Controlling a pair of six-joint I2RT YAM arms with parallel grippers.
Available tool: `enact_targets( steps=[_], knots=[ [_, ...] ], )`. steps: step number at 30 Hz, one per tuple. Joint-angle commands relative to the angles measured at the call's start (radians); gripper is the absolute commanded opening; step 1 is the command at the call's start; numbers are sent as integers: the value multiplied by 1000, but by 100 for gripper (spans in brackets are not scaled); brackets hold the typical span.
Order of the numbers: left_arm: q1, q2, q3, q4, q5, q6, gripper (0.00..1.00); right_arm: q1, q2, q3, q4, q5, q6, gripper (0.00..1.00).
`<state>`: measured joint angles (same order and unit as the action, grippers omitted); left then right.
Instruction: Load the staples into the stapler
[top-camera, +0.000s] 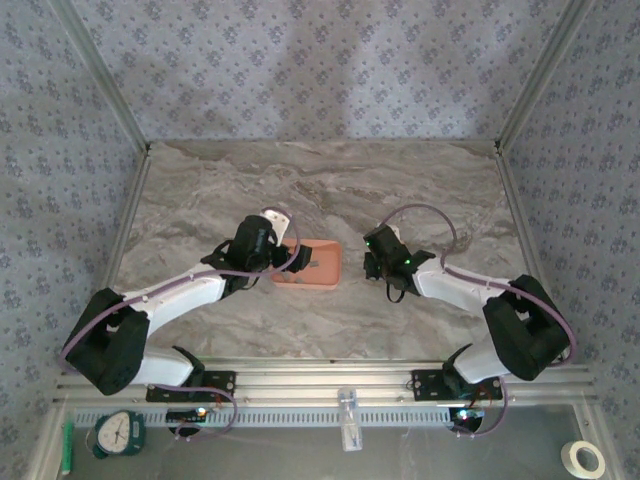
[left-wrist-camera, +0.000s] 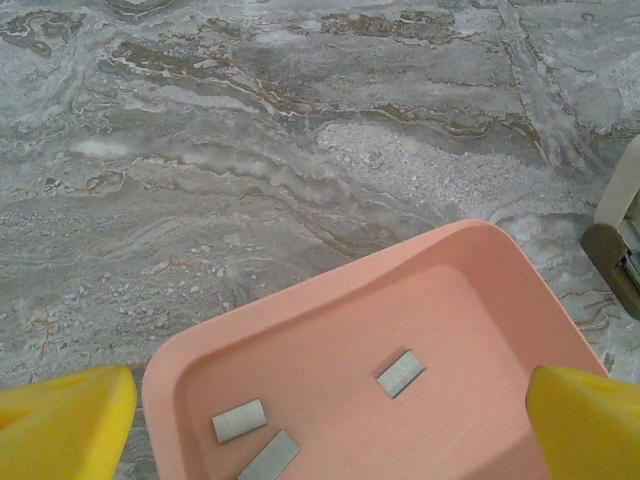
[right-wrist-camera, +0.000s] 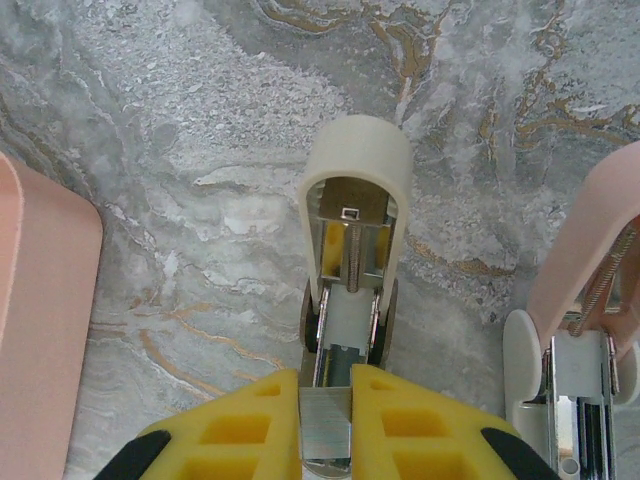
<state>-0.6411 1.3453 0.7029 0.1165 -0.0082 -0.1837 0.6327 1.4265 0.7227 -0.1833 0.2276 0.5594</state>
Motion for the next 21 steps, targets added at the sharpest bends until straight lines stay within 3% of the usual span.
enact_targets(
  steps=[1,21],
  knots=[
    [7,6,34,12,14,12,100,1,-2,10,-10,4,28,18],
    [7,-3,26,10,8,16,100,-4,42,-5,10,-10,37,18]
  ],
)
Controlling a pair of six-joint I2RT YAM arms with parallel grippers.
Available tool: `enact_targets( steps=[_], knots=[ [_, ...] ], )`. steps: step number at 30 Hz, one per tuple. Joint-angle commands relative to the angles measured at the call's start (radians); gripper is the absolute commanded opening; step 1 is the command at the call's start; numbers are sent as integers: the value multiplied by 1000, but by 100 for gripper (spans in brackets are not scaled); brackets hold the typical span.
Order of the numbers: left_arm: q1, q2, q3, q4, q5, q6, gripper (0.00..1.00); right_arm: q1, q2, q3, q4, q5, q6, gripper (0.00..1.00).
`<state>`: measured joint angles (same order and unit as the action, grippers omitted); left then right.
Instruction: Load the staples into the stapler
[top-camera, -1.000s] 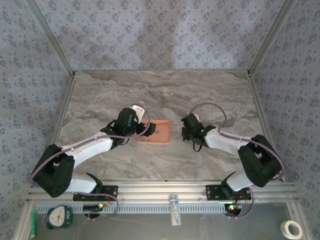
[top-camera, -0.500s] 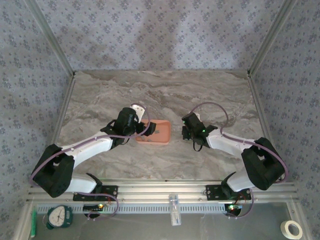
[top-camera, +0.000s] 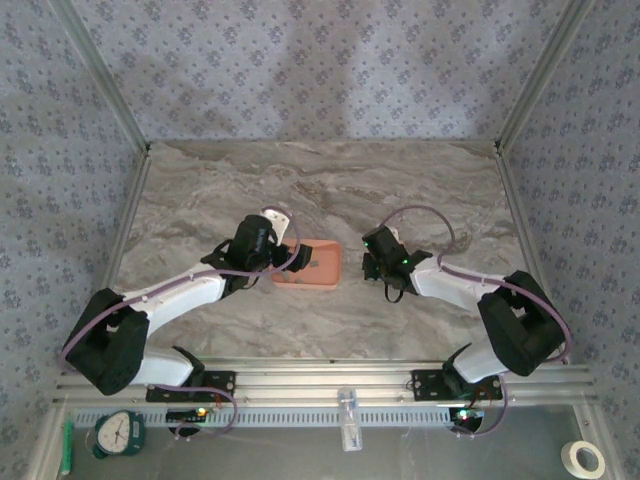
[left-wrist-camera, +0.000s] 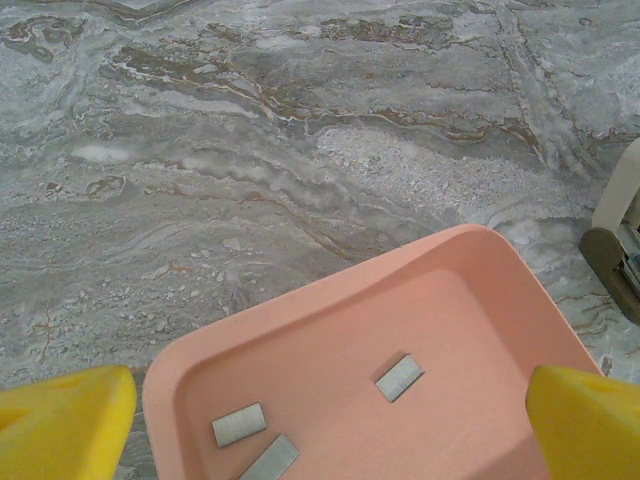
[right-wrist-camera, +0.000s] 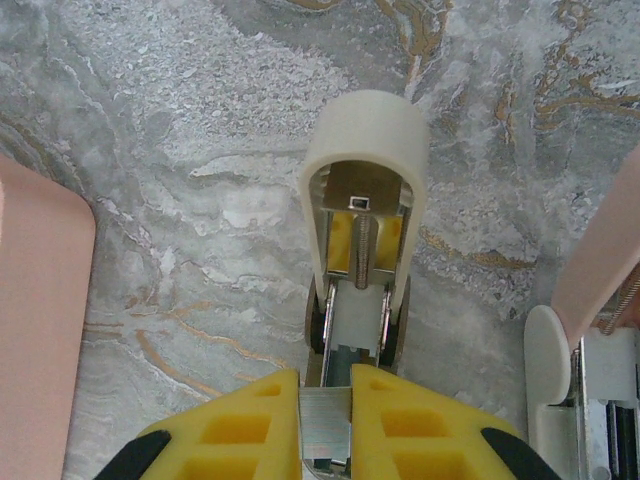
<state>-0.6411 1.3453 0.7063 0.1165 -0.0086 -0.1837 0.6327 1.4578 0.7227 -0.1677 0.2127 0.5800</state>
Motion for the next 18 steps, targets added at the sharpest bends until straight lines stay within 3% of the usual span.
enact_targets(
  steps=[1,18],
  knots=[
    [8,-3,22,12,9,16,100,-4,13,-6,-5,9,16,18],
    [7,1,23,12,9,18,100,2,-25,0,-30,45,-1,18]
  ],
)
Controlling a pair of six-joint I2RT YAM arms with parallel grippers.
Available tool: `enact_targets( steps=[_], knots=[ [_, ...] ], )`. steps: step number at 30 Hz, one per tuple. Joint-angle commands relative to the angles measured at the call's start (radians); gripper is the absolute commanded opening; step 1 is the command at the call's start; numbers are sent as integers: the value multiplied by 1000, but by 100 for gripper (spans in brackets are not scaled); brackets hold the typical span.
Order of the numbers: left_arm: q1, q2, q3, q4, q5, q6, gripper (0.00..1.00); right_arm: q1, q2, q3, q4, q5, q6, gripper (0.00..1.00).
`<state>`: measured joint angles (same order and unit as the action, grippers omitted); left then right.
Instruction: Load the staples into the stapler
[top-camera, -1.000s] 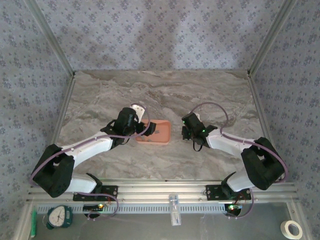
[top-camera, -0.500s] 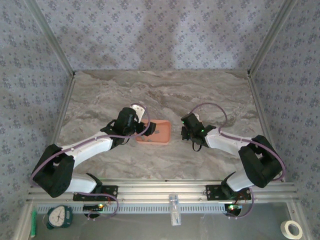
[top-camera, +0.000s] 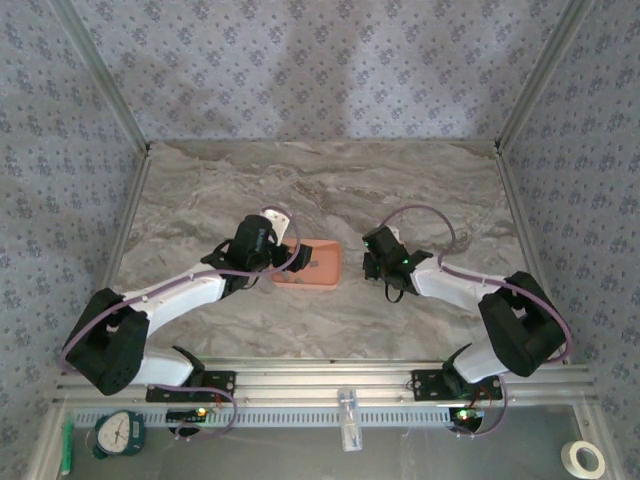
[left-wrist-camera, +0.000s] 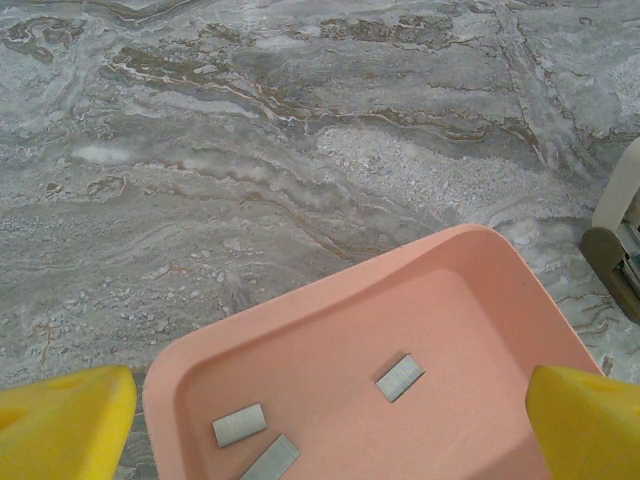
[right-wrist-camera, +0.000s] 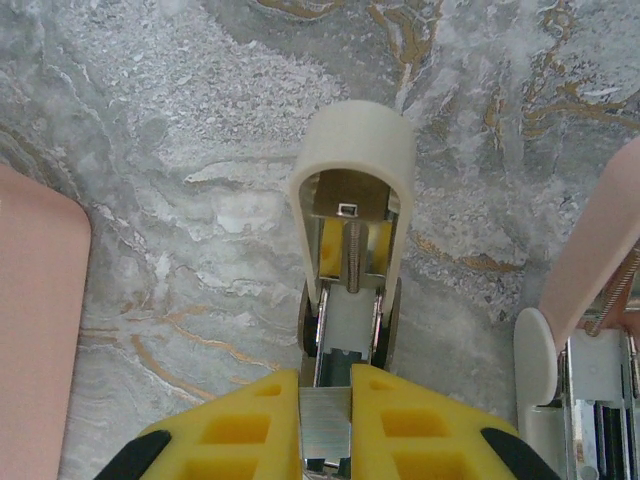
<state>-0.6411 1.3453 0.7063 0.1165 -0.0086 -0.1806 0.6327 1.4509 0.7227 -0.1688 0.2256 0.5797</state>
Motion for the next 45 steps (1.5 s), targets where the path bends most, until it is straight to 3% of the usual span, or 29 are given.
enact_targets(
  steps=[1,45],
  knots=[
    [6,2,24,12,9,15,100,2,-15,-2,-26,32,0,18],
    [8,-3,19,20,8,23,100,17,39,-6,-36,38,5,19]
  ],
)
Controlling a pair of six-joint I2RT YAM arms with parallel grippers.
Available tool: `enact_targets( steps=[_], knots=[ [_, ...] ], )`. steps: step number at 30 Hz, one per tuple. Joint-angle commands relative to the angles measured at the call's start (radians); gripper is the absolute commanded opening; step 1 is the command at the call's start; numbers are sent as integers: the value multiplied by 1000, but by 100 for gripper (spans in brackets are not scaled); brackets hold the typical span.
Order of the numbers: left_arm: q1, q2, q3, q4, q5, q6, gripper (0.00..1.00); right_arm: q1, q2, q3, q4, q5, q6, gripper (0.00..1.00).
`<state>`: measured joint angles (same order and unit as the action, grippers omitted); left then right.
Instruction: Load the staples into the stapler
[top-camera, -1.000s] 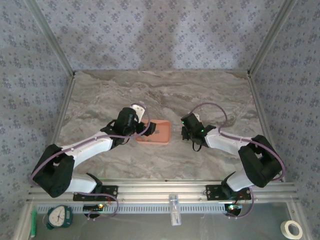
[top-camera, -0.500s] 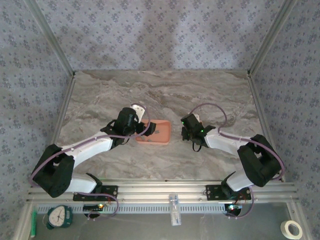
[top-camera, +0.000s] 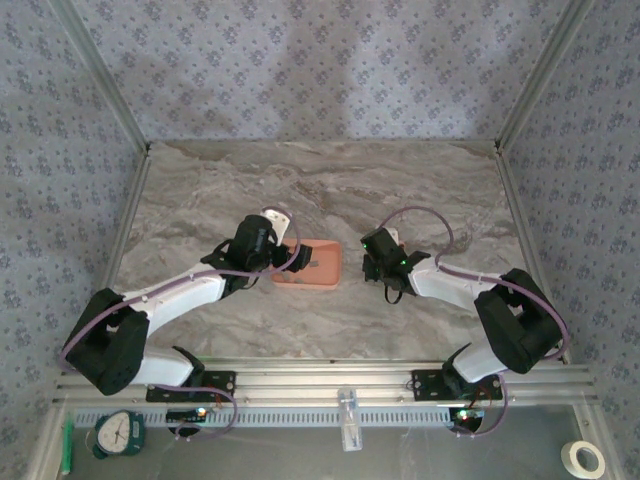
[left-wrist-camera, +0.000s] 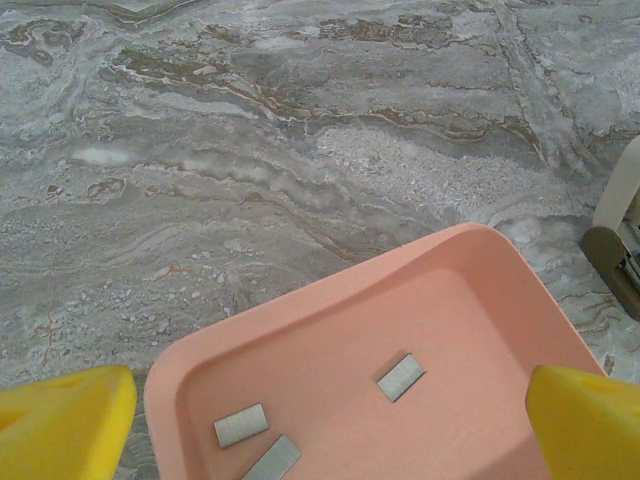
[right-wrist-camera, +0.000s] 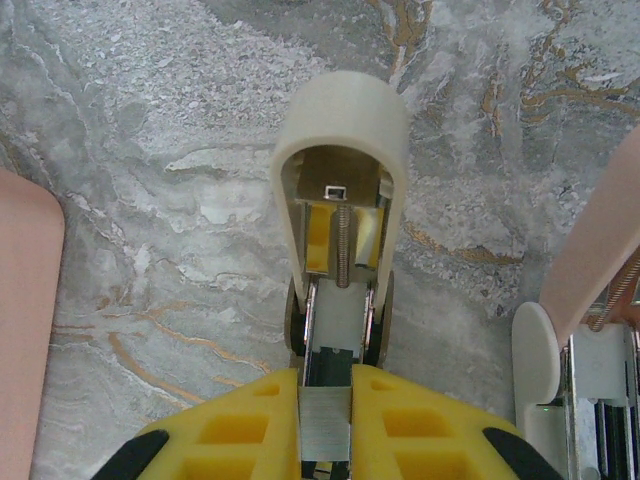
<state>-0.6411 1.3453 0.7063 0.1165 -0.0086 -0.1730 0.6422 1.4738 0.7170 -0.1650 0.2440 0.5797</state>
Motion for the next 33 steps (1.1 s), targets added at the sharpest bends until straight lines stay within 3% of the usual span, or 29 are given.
enact_targets(
  steps=[1,17,33],
  knots=[
    [7,-3,18,20,8,15,100,8,16,-2,-39,20,4,19],
    [7,-8,15,18,4,15,100,17,5,21,-62,25,-7,27],
    [12,-24,45,-66,19,-18,100,23,-172,46,-93,6,-56,35]
  ],
)
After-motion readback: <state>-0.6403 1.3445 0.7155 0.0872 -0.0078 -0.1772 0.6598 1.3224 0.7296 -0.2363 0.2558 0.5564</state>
